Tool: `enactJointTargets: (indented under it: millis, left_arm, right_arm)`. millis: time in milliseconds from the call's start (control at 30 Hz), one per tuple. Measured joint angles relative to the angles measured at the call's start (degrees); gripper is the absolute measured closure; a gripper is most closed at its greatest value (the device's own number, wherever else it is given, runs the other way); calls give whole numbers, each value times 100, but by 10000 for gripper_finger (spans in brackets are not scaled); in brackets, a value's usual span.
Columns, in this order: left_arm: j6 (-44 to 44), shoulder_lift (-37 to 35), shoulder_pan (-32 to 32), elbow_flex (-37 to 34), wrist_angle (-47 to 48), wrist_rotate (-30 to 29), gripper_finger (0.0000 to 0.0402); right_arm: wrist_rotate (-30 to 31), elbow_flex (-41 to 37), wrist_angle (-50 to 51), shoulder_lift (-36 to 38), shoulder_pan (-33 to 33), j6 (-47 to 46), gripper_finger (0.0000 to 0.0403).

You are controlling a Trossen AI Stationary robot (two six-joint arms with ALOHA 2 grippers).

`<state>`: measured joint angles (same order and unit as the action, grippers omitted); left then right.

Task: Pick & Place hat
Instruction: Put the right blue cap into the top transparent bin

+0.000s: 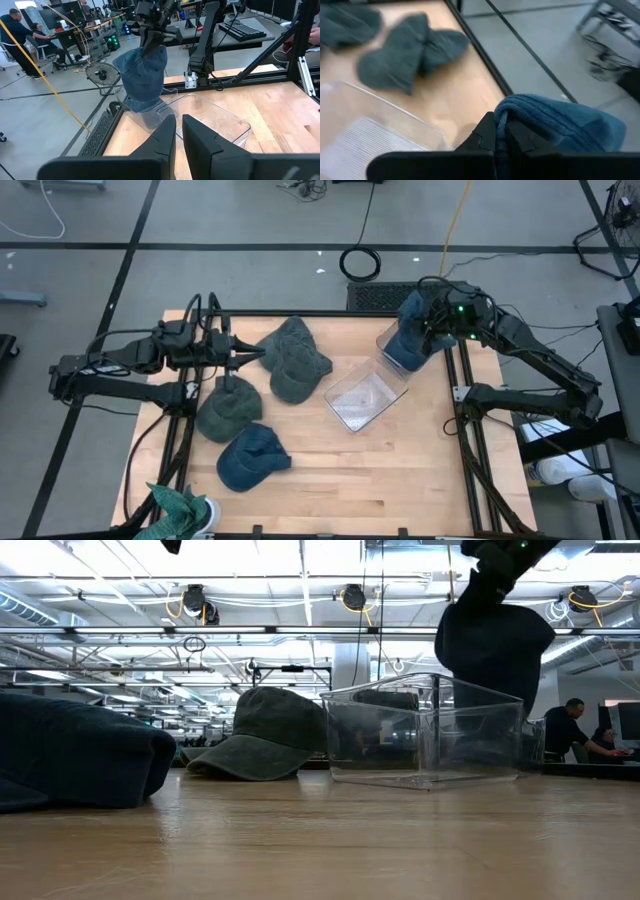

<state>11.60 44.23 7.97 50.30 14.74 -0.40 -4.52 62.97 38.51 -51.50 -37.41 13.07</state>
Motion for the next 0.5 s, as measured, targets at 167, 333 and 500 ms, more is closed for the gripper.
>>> enactJointTargets:
  millis: [167,333,500]
  left_arm:
    - [-1,-1,0,0,1,4,360]
    - [-1,-1,0,-1,-2,5,360]
    - [-1,1,0,0,0,5,360]
  right_arm:
    - [-504,-1,-303,30,0,-195,403]
    - [-631,-1,-160,30,2,-337,403]
    - [-618,-1,195,28,0,-340,403]
